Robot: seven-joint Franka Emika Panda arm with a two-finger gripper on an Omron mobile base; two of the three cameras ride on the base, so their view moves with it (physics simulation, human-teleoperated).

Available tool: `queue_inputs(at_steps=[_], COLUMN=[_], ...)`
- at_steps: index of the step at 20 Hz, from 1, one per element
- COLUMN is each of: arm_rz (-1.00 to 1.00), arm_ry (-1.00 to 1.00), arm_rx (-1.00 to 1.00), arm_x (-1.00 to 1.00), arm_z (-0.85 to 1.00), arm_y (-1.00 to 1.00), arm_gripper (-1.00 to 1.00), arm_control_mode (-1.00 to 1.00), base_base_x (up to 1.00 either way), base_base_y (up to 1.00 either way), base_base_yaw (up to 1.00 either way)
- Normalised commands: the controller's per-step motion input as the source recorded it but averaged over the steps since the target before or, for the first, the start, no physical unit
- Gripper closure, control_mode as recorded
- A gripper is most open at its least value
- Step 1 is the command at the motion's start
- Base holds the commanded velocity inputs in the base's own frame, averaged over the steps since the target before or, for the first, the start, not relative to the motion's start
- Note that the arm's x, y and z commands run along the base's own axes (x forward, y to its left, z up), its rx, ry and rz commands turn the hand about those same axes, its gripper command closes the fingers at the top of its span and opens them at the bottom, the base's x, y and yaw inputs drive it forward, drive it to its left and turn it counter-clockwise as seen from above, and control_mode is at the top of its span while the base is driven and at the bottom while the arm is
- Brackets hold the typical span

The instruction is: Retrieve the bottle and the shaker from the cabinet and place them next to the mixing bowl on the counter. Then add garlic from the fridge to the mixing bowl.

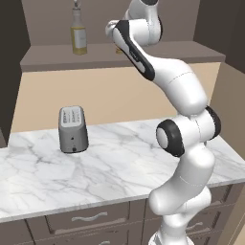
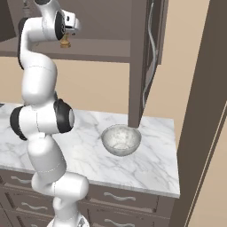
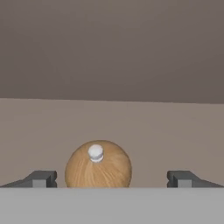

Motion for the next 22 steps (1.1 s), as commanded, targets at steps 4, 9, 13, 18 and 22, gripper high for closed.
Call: queue_inputs(at_steps=[4, 9, 13, 18, 22], arm_rz=[-0.04, 0.0, 0.0, 0.0, 0.0], arm_ry=[0.0, 0.01, 0.0, 0.0, 0.0], arm_rx=[0.0, 0.0, 0.0, 0.0, 0.0], arm_x=[0.0, 0.0, 0.0, 0.0, 0.0], arm_z=[0.1, 0.0, -0.01, -0.12, -0.24], arm_y=[0.12, 0.11, 0.01, 0.0, 0.0], arm_gripper=[-1.0, -1.0, -1.0, -1.0, -1.0], arm_control_mode=[-1.0, -1.0, -1.0, -1.0, -1.0], base_base_x=[0.0, 0.0, 0.0, 0.0, 0.0], base_base_y=[0.0, 0.0, 0.0, 0.0, 0.0], base_base_yaw=[0.0, 0.0, 0.0, 0.0, 0.0])
